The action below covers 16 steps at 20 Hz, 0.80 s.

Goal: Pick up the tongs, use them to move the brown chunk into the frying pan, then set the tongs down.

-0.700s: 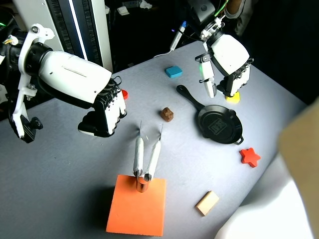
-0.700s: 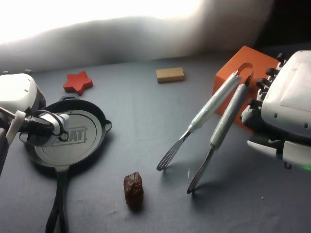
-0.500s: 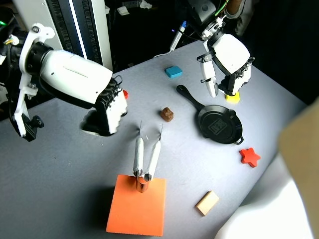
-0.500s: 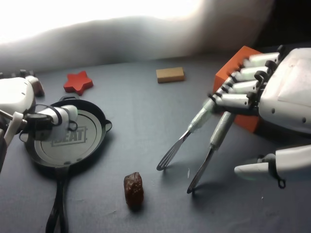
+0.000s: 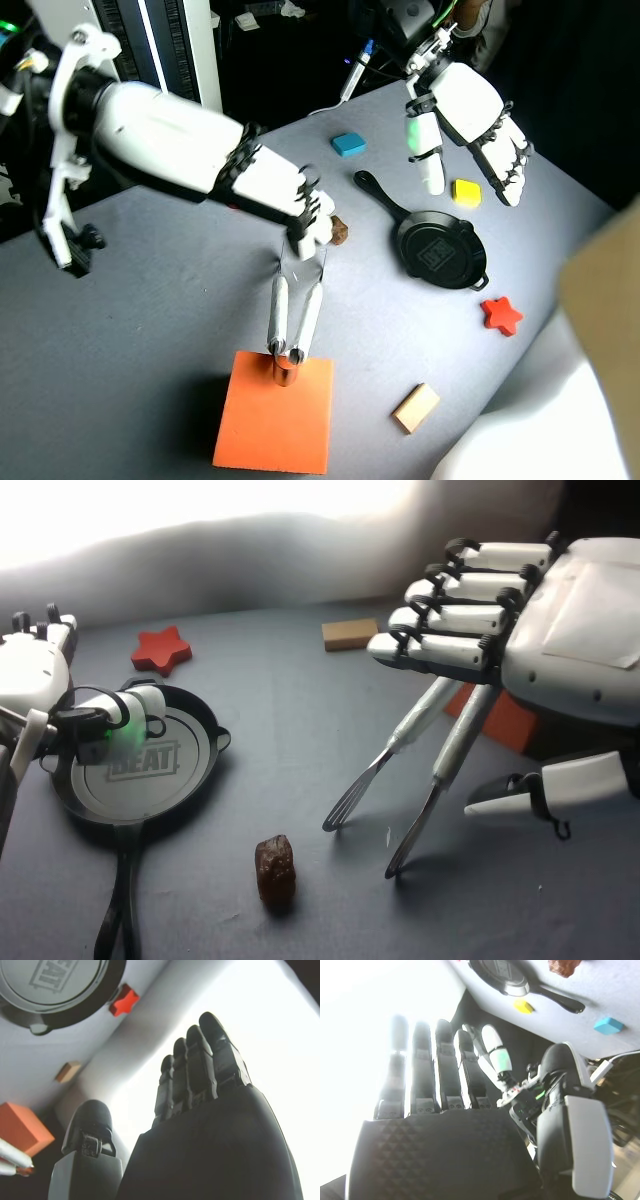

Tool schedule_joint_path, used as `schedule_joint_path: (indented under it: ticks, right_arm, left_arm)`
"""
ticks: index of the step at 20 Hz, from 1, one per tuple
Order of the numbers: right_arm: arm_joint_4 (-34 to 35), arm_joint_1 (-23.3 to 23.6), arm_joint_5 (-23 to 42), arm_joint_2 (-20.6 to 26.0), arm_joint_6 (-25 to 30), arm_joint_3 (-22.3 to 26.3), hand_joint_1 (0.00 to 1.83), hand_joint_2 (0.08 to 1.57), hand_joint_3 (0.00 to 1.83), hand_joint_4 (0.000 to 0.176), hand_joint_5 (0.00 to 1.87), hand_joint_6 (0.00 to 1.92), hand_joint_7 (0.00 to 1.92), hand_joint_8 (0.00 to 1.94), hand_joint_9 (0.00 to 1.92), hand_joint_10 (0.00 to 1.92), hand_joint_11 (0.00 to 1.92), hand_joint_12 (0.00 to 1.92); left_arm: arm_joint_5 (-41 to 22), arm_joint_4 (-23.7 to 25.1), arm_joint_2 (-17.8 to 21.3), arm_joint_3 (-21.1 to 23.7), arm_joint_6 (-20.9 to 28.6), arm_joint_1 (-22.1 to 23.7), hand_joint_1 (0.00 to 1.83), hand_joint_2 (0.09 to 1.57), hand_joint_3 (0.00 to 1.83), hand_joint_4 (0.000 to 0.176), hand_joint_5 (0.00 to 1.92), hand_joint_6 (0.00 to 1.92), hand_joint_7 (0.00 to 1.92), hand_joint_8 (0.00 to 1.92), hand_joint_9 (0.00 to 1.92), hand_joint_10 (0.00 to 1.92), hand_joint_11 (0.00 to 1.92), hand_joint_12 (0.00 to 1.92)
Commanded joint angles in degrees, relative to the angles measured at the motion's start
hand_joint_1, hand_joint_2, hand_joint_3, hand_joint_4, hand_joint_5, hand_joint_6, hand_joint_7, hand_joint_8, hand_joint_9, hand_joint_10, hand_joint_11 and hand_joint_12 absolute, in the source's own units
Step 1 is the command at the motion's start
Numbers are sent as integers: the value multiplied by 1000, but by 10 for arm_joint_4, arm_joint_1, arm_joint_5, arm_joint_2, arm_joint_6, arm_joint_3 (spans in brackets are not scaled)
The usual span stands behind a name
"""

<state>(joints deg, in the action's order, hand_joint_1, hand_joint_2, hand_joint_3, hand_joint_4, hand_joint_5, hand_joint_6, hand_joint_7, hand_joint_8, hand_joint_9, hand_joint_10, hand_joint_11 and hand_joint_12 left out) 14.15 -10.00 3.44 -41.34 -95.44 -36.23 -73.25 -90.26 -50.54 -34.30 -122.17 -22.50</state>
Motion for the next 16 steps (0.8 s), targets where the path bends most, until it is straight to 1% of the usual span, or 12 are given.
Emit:
schedule_joint_path:
  ticks: [1, 2, 3, 4, 5, 8, 9, 12, 13, 14, 15, 16]
  right_arm:
    - [-2, 14, 37, -5, -4, -6, 463, 977, 0, 0, 2, 0, 32, 4, 5, 54, 0, 143]
    - [-2, 19, 22, -18, -9, -16, 578, 949, 0, 0, 0, 0, 19, 1, 0, 40, 0, 102]
    - [-3, 21, 15, -27, -12, -22, 645, 934, 0, 0, 0, 0, 3, 0, 0, 7, 0, 28]
    - [-3, 22, 2, -42, -22, -33, 687, 917, 0, 0, 0, 0, 0, 0, 0, 1, 0, 5]
    - [-3, 24, -8, -55, -30, -44, 737, 901, 0, 0, 0, 0, 0, 0, 0, 0, 0, 0]
    - [-7, 36, -26, -81, -28, -70, 857, 827, 0, 0, 0, 0, 0, 0, 0, 0, 0, 0]
    - [-55, 43, -38, -91, 14, -79, 895, 822, 0, 0, 0, 0, 0, 0, 0, 0, 0, 0]
    - [-130, 50, -62, -111, 57, -93, 923, 825, 0, 0, 0, 0, 0, 0, 0, 0, 0, 0]
    - [-163, 55, -77, -121, 92, -99, 906, 837, 0, 0, 0, 0, 0, 0, 0, 0, 0, 0]
    - [-209, 64, -98, -132, 144, -106, 921, 844, 0, 0, 0, 0, 0, 0, 0, 0, 0, 0]
    - [-259, 76, -138, -153, 225, -119, 913, 842, 0, 0, 0, 0, 0, 0, 0, 0, 0, 0]
    - [-347, 86, -179, -166, 321, -122, 906, 840, 0, 0, 0, 0, 0, 0, 0, 0, 0, 0]
  left_arm:
    - [-21, 55, 5, 1, -1, 3, 0, 1281, 0, 14, 0, 0, 2, 0, 1, 0, 0, 111]
    - [-5, 55, 5, 1, -1, 5, 0, 1260, 0, 14, 0, 0, 0, 0, 0, 0, 0, 76]
    - [1, 55, 5, 1, -1, 6, 0, 1252, 0, 9, 0, 0, 0, 0, 0, 0, 0, 50]
    - [7, 56, 5, 1, -1, 8, 0, 1245, 0, 0, 0, 0, 0, 0, 0, 0, 0, 45]
    - [9, 56, 5, 1, 0, 10, 0, 1240, 0, 0, 0, 0, 0, 0, 0, 0, 0, 25]
    - [11, 56, 5, 1, -1, 26, 0, 1235, 0, 0, 0, 0, 0, 0, 0, 0, 0, 0]
    - [11, 56, 5, 0, -3, 32, 0, 1233, 0, 0, 0, 0, 0, 0, 0, 0, 1, 0]
    - [17, 56, 5, -1, -5, 35, 0, 1238, 0, 0, 4, 1, 3, 1, 1, 0, 24, 12]
    - [19, 56, 5, -1, -5, 34, 0, 1238, 0, 0, 0, 0, 3, 1, 1, 0, 13, 7]
    - [20, 56, 7, 1, -5, 33, 0, 1230, 0, 0, 14, 5, 18, 6, 11, 4, 32, 17]
    - [20, 56, 13, 5, -6, 31, 0, 1226, 0, 0, 10, 3, 16, 5, 10, 4, 38, 21]
    - [21, 57, 13, 4, -10, 32, 0, 1225, 0, 0, 1, 0, 10, 2, 6, 2, 29, 18]
